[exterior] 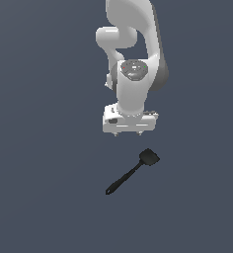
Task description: Pick up the object and move it to a goal position.
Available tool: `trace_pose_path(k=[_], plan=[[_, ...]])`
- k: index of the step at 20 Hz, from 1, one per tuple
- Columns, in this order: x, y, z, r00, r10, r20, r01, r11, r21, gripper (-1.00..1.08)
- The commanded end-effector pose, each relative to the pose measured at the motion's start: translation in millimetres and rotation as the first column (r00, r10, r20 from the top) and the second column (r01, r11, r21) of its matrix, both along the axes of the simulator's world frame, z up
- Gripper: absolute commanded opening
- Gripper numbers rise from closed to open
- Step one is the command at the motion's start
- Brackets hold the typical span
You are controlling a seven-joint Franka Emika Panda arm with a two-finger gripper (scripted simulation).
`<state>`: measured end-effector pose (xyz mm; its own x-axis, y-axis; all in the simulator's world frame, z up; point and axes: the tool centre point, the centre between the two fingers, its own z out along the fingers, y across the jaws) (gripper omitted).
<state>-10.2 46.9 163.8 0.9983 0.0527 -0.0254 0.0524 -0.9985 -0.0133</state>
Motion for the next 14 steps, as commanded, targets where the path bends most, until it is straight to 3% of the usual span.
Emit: trace_pose_path(k=[1, 14], plan=[[0, 0, 0, 1.000, 0.000, 0.000, 0.000, 1.000, 0.000, 1.00], [-4, 19, -8, 1.000, 0.017, -0.022, -0.017, 1.000, 0.004, 1.00]])
